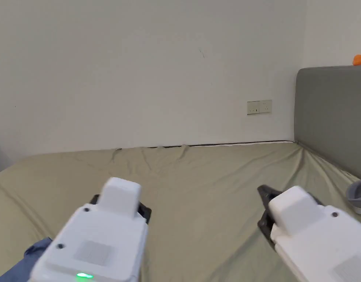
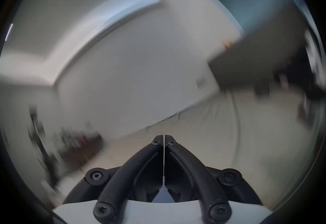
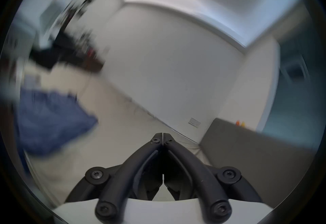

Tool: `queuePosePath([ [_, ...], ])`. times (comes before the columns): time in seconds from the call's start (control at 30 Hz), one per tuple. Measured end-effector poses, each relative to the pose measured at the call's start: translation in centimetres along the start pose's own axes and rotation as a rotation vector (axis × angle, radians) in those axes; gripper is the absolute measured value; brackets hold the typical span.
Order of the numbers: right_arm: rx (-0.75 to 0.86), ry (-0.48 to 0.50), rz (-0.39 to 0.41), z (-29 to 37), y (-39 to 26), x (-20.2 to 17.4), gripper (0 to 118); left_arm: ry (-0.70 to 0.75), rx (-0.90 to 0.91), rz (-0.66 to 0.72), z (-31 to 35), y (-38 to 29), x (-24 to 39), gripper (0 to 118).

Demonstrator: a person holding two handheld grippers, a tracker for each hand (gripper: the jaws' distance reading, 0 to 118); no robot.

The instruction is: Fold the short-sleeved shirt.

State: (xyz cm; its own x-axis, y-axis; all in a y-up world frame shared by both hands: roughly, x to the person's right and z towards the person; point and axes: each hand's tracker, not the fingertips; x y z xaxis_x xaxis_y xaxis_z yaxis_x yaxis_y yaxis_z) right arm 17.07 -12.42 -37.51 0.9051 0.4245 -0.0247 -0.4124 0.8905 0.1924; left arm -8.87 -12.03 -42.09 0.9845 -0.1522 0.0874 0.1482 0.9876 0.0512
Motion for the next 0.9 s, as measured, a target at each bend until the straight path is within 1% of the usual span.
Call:
queuePosePath([
  [0.03, 0.027, -0.049, -0.072, 0.6, 0.2, 0.1, 0, 0.011, 0.041, 0.160, 0.6, -0.5, -0.7, 0],
  [0.07, 0.048, -0.075, -0.134, 1.1, 0.0, 0.1, 0, -0.007, 0.069, 0.281, 1.2, -1.1, -1.1, 0],
  [0.1, 0.056, -0.092, -0.186, 1.5, -0.4, 0.0, 0, -0.031, 0.082, 0.372, 1.8, -1.9, -1.3, 0],
  [0.13, 0.054, -0.105, -0.225, 1.9, -0.4, 0.0, 0, -0.031, 0.074, 0.426, 2.1, -2.3, -1.3, 0],
  [0.17, 0.044, -0.111, -0.254, 2.1, -0.5, 0.1, 0, -0.007, 0.036, 0.414, 2.4, -2.6, -1.0, 0],
  [0.2, 0.029, -0.112, -0.274, 2.3, -0.5, 0.3, 0, 0.003, 0.029, 0.369, 2.4, -2.6, -0.7, 0],
  [0.27, 0.015, -0.108, -0.282, 2.3, -0.8, 0.5, 0, -0.013, 0.029, 0.248, 2.4, -2.3, -0.7, 0],
  [0.3, 0.013, -0.120, -0.293, 2.4, -0.9, 0.6, 0, 0.003, 0.029, 0.209, 2.5, -2.0, -0.5, 0],
  [0.33, 0.001, -0.139, -0.320, 2.4, -1.0, 0.7, 0, 0.024, 0.035, 0.180, 2.5, -1.8, -0.5, 0],
  [0.37, -0.004, -0.151, -0.323, 2.4, -1.1, 0.8, 0, 0.029, 0.050, 0.161, 2.6, -1.7, -0.5, 0],
  [0.5, 0.007, -0.172, -0.273, 2.7, -0.8, 0.8, 0, -0.007, 0.064, 0.176, 3.6, -0.9, 0.4, 0],
  [0.6, 0.026, -0.198, -0.203, 3.0, -0.6, 0.6, 0, 0.007, 0.037, 0.182, 3.3, -1.0, 0.4, 0],
  [0.7, 0.009, -0.189, -0.222, 2.8, -0.9, 0.9, 0, 0.016, 0.026, 0.179, 3.2, -1.4, 0.5, 0],
  [0.77, -0.011, -0.193, -0.250, 2.6, -1.2, 1.2, 0, 0.034, 0.013, 0.167, 3.0, -1.6, 0.7, 0],
  [0.83, -0.014, -0.199, -0.268, 2.7, -1.3, 1.4, 0, 0.071, -0.004, 0.089, 2.8, -1.8, 1.1, 0],
  [0.9, -0.013, -0.208, -0.285, 2.8, -1.5, 1.7, 0, 0.065, -0.013, 0.103, 2.8, -1.8, 1.2, 0],
])
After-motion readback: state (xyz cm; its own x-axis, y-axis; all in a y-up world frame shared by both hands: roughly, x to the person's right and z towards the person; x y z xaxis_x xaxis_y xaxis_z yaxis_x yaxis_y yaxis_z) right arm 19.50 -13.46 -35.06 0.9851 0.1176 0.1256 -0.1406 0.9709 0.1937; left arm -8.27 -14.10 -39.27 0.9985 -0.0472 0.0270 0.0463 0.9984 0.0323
